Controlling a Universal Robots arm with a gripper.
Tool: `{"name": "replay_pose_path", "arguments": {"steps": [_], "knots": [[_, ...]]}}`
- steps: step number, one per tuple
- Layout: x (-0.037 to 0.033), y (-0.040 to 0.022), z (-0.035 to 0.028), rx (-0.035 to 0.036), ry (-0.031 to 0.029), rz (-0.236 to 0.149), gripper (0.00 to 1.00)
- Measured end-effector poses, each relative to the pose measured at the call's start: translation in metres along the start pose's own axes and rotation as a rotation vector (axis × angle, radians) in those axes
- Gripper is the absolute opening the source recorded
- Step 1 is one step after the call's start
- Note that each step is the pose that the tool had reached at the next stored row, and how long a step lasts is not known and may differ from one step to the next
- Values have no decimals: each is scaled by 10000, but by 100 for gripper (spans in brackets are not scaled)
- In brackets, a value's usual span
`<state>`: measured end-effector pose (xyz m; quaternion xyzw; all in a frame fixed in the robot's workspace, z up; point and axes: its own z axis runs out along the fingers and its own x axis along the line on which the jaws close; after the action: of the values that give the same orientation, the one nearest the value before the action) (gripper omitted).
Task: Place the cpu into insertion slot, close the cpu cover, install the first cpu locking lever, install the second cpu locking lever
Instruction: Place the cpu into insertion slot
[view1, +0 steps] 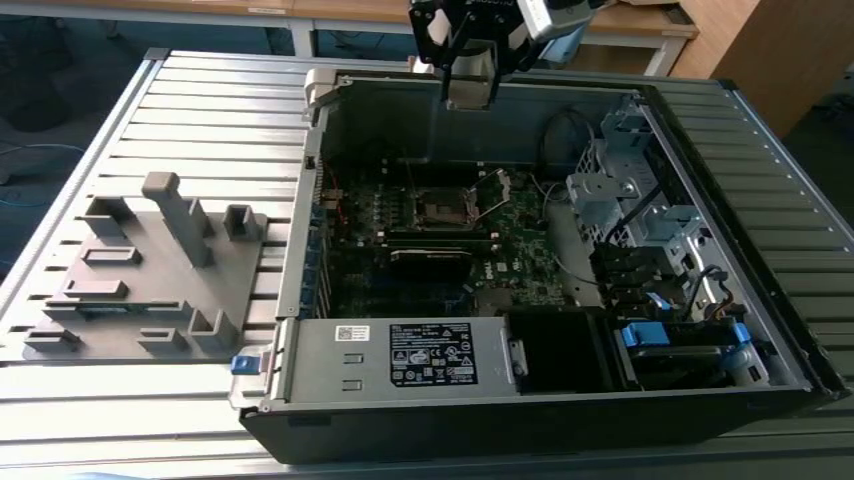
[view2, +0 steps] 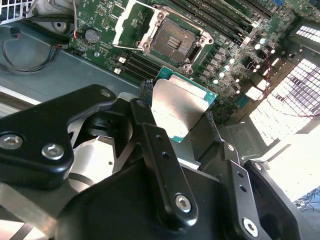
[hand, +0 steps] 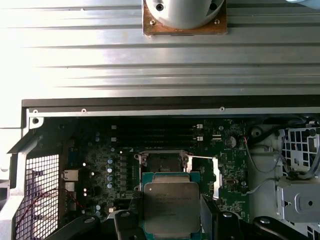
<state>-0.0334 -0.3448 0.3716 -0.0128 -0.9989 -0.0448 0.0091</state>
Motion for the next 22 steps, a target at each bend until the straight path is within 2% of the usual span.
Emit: {"name": "replay_pose_path", "arguments": {"steps": [22], "knots": [[-1, -4, 43, 0, 0, 0, 54]]}}
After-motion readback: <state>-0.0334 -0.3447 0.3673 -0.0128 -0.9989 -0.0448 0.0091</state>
